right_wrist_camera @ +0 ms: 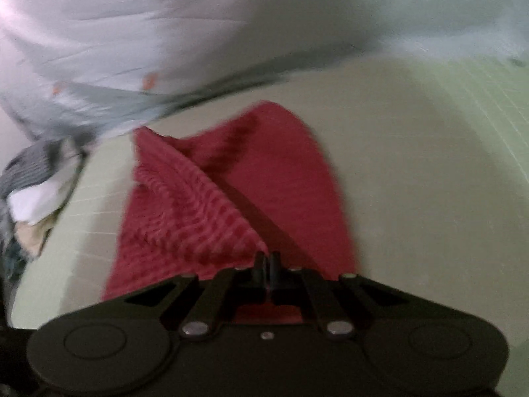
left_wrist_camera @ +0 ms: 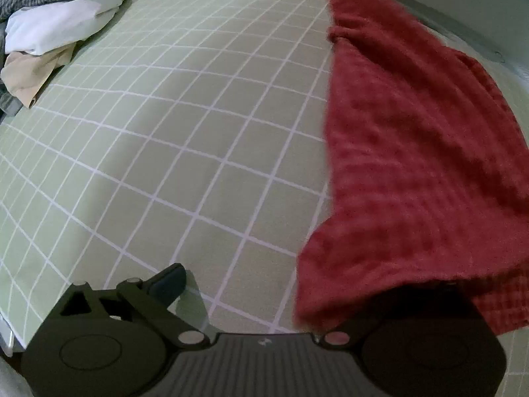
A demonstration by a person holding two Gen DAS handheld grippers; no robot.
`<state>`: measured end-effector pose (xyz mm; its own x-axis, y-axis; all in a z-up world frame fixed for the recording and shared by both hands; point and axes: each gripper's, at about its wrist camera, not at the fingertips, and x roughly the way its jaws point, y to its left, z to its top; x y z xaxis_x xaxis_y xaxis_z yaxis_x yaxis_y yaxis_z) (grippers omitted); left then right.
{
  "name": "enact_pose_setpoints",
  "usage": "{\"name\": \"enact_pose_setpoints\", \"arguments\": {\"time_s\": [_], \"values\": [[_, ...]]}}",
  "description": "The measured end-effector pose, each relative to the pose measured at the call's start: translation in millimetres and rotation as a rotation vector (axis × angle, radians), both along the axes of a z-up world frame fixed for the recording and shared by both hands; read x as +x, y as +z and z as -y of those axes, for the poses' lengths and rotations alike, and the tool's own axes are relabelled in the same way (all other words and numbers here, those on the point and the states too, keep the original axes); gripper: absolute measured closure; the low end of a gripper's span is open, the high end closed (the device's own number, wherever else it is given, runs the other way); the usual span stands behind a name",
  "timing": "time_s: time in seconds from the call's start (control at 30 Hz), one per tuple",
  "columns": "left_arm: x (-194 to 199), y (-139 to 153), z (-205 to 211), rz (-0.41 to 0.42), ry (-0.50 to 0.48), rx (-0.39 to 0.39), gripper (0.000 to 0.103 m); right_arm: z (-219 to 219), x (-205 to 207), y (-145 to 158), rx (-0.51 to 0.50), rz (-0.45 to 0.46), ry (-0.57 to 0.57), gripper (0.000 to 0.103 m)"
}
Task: Fold clothes
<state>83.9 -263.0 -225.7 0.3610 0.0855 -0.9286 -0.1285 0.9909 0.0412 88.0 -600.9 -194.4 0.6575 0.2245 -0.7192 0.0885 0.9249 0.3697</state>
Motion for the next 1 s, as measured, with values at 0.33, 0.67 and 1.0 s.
{"name": "enact_pose_setpoints", "arguments": {"time_s": [0.33, 0.67, 1.0], "values": [[-11, 1, -2, 0.003, -0.002, 0.011, 0.002, 29, -40, -6, -0.031, -0.020, -0.086, 0.101], [-31, 6, -7, 0.016, -0.009, 0.025, 0.004, 32, -82, -3, 0.006, -0.043, -0.138, 0.101], [-25, 54, -18, 0.192, -0.071, -0.191, 0.006, 24, -76, -4, 0.012, -0.044, -0.161, 0.056]]}}
